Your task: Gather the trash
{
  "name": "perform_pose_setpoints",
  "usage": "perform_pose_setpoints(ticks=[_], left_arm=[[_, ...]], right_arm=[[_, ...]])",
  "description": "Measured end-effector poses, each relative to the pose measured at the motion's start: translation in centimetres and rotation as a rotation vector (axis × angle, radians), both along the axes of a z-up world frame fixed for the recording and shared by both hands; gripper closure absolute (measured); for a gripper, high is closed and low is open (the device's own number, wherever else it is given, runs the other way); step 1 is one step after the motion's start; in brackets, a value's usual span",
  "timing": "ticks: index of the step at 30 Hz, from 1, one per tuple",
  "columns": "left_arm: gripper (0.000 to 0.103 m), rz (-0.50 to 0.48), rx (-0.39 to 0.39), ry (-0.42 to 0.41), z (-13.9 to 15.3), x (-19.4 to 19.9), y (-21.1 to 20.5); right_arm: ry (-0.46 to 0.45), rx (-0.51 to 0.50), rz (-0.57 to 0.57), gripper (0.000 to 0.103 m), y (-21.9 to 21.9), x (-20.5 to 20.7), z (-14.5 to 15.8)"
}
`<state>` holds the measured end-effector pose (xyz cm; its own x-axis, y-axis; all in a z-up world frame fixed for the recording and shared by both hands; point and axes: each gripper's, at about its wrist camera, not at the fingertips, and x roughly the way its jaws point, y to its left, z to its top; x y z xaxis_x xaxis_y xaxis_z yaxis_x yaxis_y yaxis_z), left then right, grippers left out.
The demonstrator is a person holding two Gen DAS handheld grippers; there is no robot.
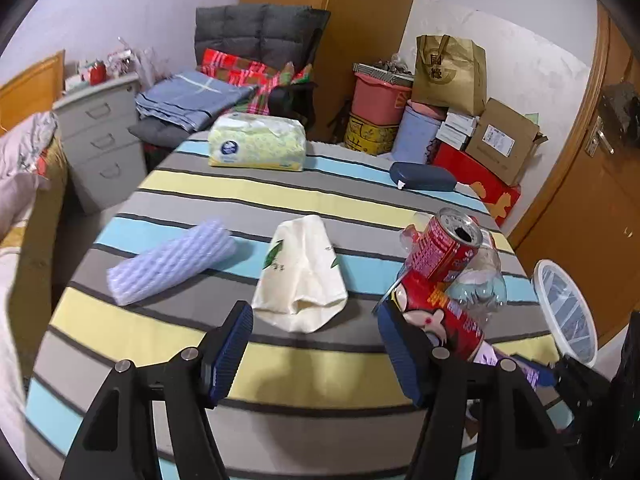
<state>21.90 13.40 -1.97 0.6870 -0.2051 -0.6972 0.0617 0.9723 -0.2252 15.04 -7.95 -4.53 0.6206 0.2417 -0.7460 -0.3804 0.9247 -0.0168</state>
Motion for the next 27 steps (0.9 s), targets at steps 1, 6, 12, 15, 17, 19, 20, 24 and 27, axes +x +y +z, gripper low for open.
perform_pose_setpoints(ticks=[1,6,12,15,17,19,20,24,27], left_arm=[[0.038,-0.007,-0.003,0.006,-0.2,0.5,-0.1],[0.037,-0.006,0.022,0.023,-0.8,2.5,-0.8],[0.037,0.007,0.074,0.06,-2.1,5.2,-1.0],[0.037,0.005,0.073,0.076,-2.8,6.2,-0.9],[0.037,0.003,0.07,0.087,-3.1,6.9,-0.8],[0.037,0.004,0.069,0.101,-3.6,7.5,-0.8],[0.037,0.01,0.072,0.11,-3.8,7.7,-0.7],[0.037,0.003,0.074,0.123,-4.5,8.5,-0.8],[0.037,0.012,0.05,0.118,-4.6,8.9,-0.5]], right_arm=[[-0.002,0.007,-0.009,0.04,-0.1,-0.1,0.0],[-0.005,0.034,-0.05,0.041,-1.1,-0.2,0.0],[-0.02,0.073,-0.103,0.041,-2.4,-0.1,0.3],[-0.029,0.084,-0.118,0.041,-2.8,0.0,0.5],[-0.029,0.092,-0.133,0.041,-3.1,0.3,0.5],[-0.025,0.1,-0.145,0.041,-3.4,0.6,0.4],[-0.022,0.103,-0.151,0.041,-3.5,0.7,0.3],[-0.027,0.113,-0.158,0.041,-3.7,0.9,0.4],[-0.028,0.113,-0.156,0.041,-3.7,1.0,0.3]])
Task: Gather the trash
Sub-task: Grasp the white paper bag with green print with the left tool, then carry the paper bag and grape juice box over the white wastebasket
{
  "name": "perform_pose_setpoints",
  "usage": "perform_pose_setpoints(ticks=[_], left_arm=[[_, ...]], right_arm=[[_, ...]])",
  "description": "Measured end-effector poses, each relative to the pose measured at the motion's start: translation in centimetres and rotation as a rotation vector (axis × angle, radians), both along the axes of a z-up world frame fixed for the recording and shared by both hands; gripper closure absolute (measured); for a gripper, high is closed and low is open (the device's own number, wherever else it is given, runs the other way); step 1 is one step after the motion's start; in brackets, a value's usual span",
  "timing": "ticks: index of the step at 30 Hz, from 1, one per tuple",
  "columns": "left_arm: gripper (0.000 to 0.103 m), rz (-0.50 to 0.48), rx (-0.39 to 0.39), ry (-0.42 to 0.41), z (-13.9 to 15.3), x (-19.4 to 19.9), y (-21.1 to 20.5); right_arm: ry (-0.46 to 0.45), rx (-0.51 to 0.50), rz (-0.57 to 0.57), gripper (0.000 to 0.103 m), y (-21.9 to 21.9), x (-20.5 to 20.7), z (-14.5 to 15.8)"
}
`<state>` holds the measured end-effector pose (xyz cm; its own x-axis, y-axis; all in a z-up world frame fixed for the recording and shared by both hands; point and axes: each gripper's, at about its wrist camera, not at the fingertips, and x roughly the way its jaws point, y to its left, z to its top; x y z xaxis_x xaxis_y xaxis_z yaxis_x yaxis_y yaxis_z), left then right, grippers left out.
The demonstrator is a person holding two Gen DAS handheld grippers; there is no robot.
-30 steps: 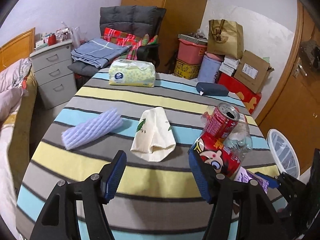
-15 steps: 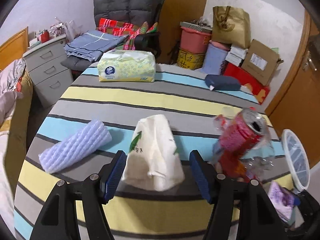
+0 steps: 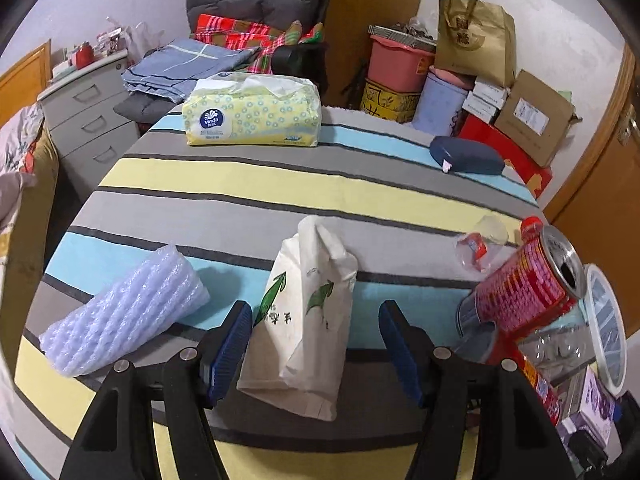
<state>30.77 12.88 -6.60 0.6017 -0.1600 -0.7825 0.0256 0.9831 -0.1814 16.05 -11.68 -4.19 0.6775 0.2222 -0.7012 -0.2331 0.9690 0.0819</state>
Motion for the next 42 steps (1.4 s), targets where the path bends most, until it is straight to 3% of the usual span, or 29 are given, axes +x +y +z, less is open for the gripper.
perform_pose_setpoints(ticks=[3,4,6,13,27,42], left_arm=[[0.038,0.009,-0.003,0.005,-0.2,0.3,0.2],[0.04,0.008,-0.002,-0.002,-0.1,0.2,0.2],[0.053,0.006,0.0,-0.006,-0.1,0.2,0.1],[0.063,0.007,0.031,-0.018,0.3,-0.1,-0.3],[0.064,-0.023,0.042,-0.1,3.9,-3.5,-2.0],[0.064,-0.096,-0.003,-0.225,9.5,-8.3,-5.7]], right_arm=[[-0.001,0.002,0.0,0.041,0.0,-0.1,0.0],[-0.002,0.003,0.001,0.041,-0.1,-0.1,0.0],[-0.003,0.004,0.0,0.041,-0.1,-0.1,0.0],[-0.003,0.012,-0.001,0.041,-0.3,-0.1,0.0],[-0.04,0.044,-0.023,0.041,-1.4,-0.4,0.7],[-0.124,0.048,-0.078,0.041,-4.2,-1.3,3.0]])
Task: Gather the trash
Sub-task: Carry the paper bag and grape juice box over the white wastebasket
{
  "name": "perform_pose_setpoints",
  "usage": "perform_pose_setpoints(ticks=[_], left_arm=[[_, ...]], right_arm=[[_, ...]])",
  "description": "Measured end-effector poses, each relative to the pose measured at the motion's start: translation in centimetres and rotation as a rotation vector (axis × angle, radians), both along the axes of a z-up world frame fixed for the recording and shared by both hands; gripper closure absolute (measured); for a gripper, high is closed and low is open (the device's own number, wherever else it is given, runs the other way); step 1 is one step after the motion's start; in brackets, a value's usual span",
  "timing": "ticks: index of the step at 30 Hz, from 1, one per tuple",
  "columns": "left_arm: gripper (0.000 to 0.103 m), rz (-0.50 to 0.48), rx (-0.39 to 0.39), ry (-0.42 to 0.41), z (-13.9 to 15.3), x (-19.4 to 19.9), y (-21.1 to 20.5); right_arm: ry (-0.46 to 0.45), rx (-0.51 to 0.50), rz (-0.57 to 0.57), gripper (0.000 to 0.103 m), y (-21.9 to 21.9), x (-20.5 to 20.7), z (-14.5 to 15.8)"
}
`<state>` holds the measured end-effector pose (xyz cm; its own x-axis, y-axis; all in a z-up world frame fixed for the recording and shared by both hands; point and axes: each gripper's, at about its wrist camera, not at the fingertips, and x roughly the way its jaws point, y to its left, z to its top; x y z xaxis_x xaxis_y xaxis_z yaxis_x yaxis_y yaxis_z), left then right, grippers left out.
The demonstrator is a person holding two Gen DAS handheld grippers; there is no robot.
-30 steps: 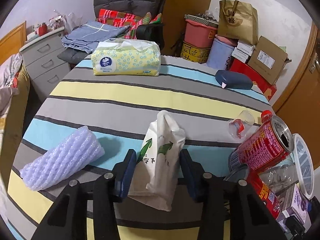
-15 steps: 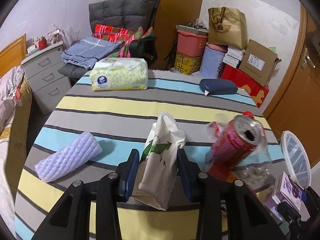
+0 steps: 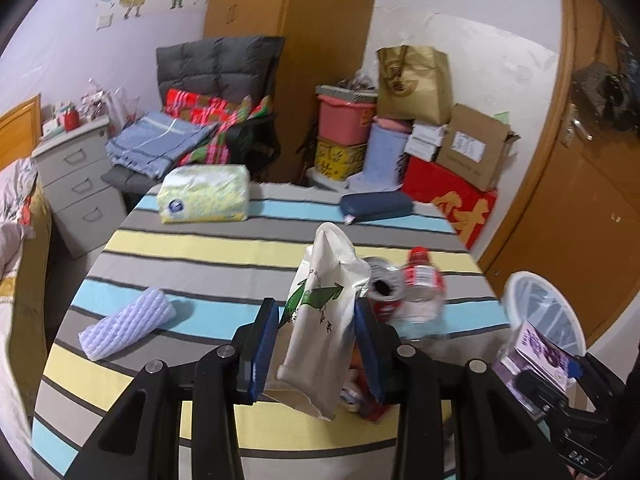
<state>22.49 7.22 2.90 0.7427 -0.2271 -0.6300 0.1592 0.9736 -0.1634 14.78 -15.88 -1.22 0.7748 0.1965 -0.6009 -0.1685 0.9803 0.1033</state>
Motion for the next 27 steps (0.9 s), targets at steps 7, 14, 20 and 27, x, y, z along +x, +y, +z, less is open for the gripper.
perform_pose_setpoints(ticks=[7,14,20,27], left_arm=[[0.064,-0.085,0.008,-0.027,1.6,-1.5,-4.5],[0.064,-0.179,-0.005,-0.036,2.1,-2.6,-9.7],[0.064,-0.249,-0.002,-0.031,2.2,-3.0,-14.2],[0.064,-0.327,0.006,-0.026,2.1,-3.6,-19.0]], right_arm=[[-0.046,-0.01,-0.056,0.041,-2.3,-0.7,1.1],[-0.082,-0.029,-0.126,0.041,-5.4,-1.5,1.9],[-0.101,-0.04,-0.187,0.041,-7.9,-2.1,2.5],[-0.119,-0.058,-0.246,0.041,-10.6,-2.8,3.0]])
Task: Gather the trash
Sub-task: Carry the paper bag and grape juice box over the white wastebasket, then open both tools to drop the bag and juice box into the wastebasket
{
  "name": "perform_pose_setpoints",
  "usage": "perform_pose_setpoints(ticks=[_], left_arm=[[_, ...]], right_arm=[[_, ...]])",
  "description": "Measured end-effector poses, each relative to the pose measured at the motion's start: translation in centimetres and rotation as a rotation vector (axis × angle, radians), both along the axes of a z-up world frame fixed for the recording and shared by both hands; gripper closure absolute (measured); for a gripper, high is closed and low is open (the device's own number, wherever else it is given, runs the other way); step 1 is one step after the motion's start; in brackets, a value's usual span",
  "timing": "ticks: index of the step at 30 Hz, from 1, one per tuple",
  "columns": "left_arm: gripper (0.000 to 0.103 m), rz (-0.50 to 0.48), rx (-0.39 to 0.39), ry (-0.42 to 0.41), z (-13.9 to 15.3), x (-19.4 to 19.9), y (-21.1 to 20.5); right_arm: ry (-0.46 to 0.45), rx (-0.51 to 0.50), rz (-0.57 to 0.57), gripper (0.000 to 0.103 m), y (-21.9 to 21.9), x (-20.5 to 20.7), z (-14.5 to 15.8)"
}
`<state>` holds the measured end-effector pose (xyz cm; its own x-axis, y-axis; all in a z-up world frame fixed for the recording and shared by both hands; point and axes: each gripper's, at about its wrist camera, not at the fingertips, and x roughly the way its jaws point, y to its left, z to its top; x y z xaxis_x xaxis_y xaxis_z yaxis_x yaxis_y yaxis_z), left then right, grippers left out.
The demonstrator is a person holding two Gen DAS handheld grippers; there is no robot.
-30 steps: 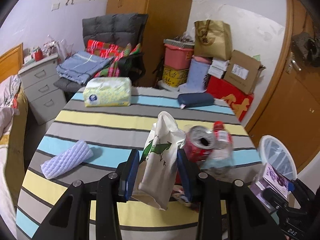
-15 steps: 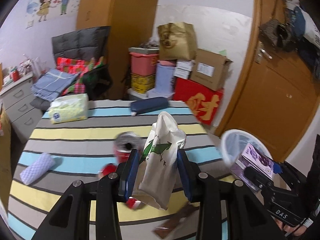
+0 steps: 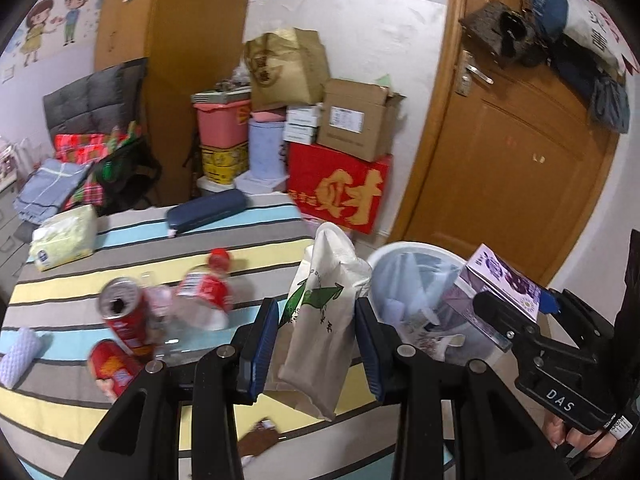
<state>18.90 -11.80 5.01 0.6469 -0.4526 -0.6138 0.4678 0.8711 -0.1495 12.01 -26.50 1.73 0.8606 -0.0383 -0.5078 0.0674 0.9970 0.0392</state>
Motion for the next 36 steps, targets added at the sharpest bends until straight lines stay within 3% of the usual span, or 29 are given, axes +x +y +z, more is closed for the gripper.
perform_pose_setpoints(ticks=[19,36], left_arm=[[0.063,-0.146,0.051,0.051,-2.6,0.1,-10.9],[0.061,-0.164,0.086,0.121,-6.2,2.9,-14.9]], right_arm=[[0.035,-0.013,-0.129,0.041,-6.7,-0.7,-0.6],[0.178,0.009,-0.156,0.041,-10.5,2.6,-4.2]])
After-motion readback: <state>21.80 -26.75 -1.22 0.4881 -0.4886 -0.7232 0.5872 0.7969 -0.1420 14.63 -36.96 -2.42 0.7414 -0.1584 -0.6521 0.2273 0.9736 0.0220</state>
